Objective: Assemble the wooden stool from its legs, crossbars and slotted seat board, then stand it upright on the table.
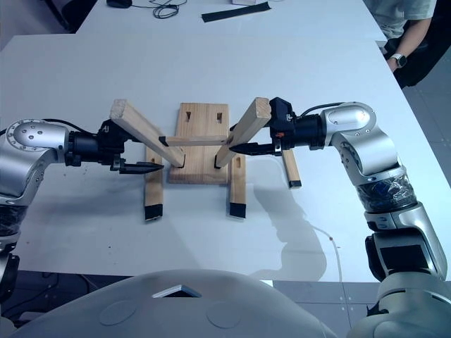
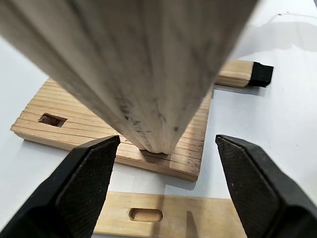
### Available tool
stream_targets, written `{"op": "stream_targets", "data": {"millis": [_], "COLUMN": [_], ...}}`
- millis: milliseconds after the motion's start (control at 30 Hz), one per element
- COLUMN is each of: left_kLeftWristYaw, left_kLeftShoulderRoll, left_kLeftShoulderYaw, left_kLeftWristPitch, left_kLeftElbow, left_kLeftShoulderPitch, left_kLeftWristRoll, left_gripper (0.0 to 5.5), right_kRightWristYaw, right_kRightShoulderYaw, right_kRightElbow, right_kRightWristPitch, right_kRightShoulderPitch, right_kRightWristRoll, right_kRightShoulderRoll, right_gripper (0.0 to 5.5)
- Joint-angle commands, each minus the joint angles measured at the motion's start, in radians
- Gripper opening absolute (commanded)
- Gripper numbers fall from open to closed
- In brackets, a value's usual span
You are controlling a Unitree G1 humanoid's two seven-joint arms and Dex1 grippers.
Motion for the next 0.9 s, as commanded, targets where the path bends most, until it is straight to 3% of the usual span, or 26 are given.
{"op": "stream_targets", "data": {"millis": [33, 300, 667, 900], "left_kLeftWristYaw": [0.036, 0.03, -0.253, 0.039], "left_kLeftShoulderRoll": [-0.052, -0.039, 0.12, -0.111], "left_kLeftShoulderYaw": [-0.026, -0.031, -0.039, -0.039], "left_kLeftWristPitch": [0.012, -0.026, -0.358, -0.425], "left_kLeftElbow": [-0.036, -0.032, 0.388, 0.913], "left_kLeftShoulderPitch": [-0.045, 0.001, -0.087, -0.498], "left_kLeftWristRoll": [-0.001, 0.023, 0.146, 0.305], "left_gripper": [3.6, 3.6, 3.6, 3.6], "right_kRightWristYaw": [0.006, 0.009, -0.003, 0.003], "right_kRightShoulderYaw": [0.105, 0.117, 0.117, 0.125], "right_kRightElbow": [0.043, 0.064, 0.057, 0.052], "right_kRightWristPitch": [0.054, 0.039, 0.029, 0.021], "right_kRightShoulderPitch": [0.062, 0.051, 0.063, 0.066], "right_kRightWristRoll": [-0.128, -0.139, -0.146, -0.148], "right_kRightShoulderRoll": [0.004, 0.011, 0.008, 0.004], "right_gripper": [2.04, 2.04, 2.04, 2.04]}}
